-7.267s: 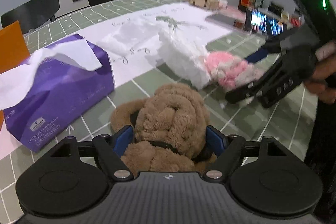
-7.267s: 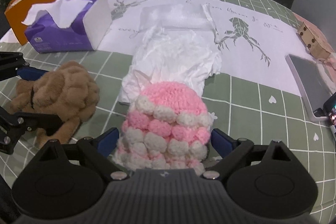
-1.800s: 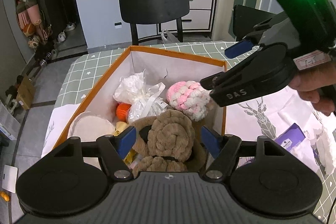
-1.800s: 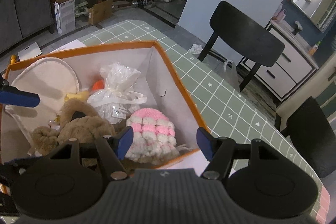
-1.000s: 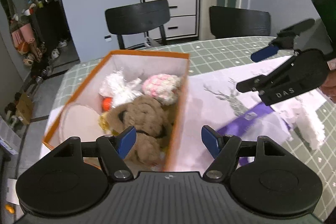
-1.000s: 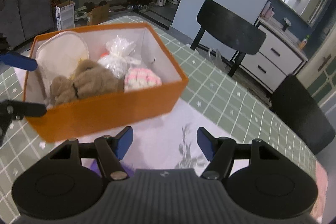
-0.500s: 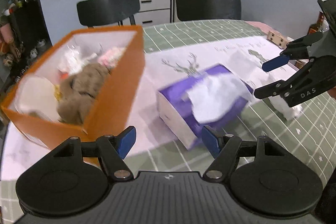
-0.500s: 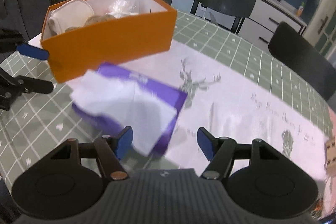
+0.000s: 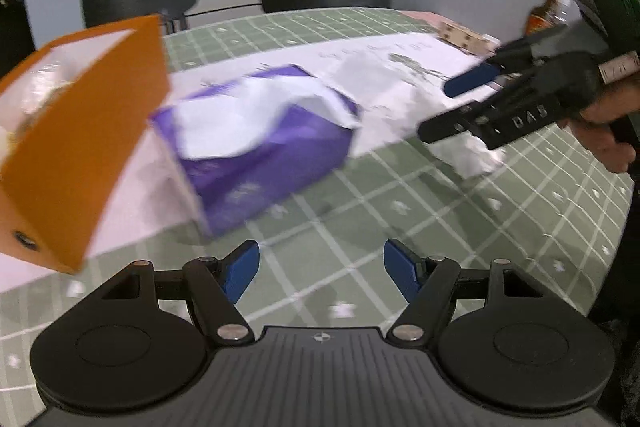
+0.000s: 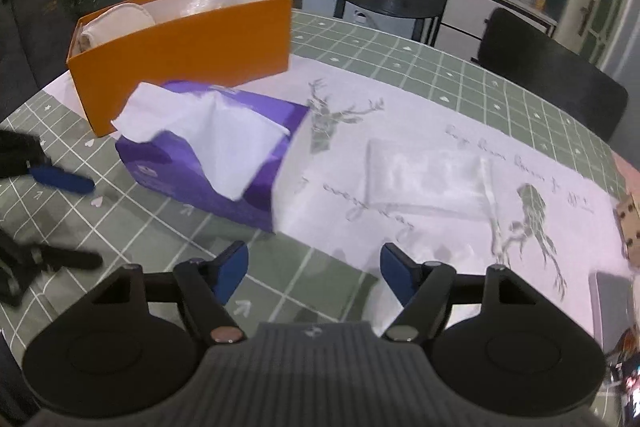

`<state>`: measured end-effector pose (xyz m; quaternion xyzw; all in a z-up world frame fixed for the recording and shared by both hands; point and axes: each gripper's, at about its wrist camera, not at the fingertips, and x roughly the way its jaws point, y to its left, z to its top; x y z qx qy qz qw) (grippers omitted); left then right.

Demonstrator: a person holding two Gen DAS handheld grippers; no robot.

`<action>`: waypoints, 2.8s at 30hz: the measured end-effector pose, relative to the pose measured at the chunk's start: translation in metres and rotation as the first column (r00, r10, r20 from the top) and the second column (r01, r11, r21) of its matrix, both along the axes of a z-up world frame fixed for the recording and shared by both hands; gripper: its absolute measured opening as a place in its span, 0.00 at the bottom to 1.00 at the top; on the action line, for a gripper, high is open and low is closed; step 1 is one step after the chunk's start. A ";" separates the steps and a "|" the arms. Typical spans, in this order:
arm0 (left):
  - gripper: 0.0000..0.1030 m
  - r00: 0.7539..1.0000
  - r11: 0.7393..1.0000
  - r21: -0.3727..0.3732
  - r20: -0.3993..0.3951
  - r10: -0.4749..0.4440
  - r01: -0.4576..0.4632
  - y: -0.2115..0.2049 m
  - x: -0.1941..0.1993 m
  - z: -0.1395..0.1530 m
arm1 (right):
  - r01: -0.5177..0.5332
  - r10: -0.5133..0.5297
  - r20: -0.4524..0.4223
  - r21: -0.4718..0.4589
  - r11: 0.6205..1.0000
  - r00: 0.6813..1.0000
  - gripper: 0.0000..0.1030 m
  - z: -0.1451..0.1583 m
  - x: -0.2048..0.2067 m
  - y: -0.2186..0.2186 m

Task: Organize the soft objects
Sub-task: 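Grasp the white tissue with the left tool while the right tool grasps the clear plastic sheet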

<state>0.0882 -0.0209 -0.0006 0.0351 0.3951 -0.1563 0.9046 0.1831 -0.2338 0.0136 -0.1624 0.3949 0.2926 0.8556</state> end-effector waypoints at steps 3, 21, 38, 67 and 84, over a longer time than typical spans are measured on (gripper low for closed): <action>0.81 1.000 0.999 -0.019 -0.003 -0.031 0.031 -0.019 0.001 -0.007 | 0.012 -0.012 -0.001 0.002 1.000 1.000 0.71 0.000 -0.007 -0.013; 0.82 0.992 0.993 -0.004 0.042 -0.115 0.115 -0.130 0.047 -0.018 | 0.174 -0.175 0.000 0.110 0.979 0.985 0.73 0.001 -0.017 -0.112; 0.35 1.000 0.987 -0.158 -0.006 0.003 -0.004 -0.154 0.105 -0.045 | 0.237 -0.242 0.033 0.112 0.965 0.970 0.73 0.008 -0.015 -0.123; 0.23 0.989 0.975 -0.167 -0.032 0.143 -0.147 0.031 -0.035 -0.038 | 0.226 -0.226 -0.018 0.055 0.972 0.974 0.95 -0.035 0.054 -0.062; 0.26 0.969 0.942 -0.230 -0.055 0.240 -0.246 0.102 -0.054 -0.040 | 0.311 -0.310 -0.026 0.073 0.948 0.950 0.97 -0.072 0.184 -0.004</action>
